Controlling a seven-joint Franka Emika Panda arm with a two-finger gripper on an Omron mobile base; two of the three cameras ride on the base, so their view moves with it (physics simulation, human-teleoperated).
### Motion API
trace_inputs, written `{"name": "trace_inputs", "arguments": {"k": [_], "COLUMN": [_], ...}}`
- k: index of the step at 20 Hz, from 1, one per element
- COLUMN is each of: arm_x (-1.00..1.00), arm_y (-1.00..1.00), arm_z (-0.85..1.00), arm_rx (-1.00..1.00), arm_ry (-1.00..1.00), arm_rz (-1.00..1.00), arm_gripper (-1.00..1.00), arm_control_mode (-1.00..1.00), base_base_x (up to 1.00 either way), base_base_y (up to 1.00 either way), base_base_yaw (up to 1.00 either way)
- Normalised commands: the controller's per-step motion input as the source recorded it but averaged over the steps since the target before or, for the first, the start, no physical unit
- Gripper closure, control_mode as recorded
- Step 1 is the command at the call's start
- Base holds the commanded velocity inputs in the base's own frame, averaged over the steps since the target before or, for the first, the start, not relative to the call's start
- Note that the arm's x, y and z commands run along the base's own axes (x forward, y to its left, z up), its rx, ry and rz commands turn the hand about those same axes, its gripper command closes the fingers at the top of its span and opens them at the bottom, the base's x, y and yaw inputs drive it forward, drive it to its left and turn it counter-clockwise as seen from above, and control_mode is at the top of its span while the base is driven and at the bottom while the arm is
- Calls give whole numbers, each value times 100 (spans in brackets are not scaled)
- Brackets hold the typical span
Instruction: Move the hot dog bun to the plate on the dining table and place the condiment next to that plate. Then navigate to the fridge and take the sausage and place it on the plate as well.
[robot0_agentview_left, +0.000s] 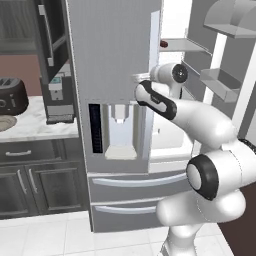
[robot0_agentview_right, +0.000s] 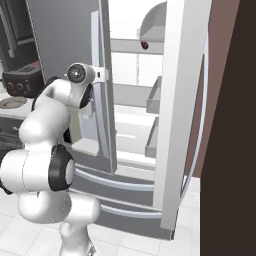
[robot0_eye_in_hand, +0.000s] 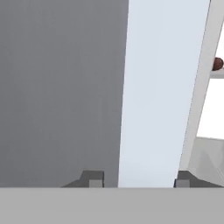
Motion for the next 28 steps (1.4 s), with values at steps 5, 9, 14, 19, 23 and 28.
{"name": "trace_inputs", "arguments": {"k": [5,9,14,19,23,28], "arm_x": [-55,-57,-60,-56,-48,-37], "arm_y": [90,97,100,100,100,93], "arm_z": [0,0,0,0,0,0], "arm_rx": [0,0,0,0,1,2], "arm_ry": [0,0,1,7,11,15], "arm_rz": [4,3,1,0,0,0], "arm_gripper": [100,100,100,100,-100,-100], "arm_control_mode": [-100,-100,-100,-100,-100,-100], "base_base_x": [0,0,0,0,0,0], "base_base_y": [0,0,0,0,0,0], "base_base_yaw": [0,0,0,0,0,0]}}
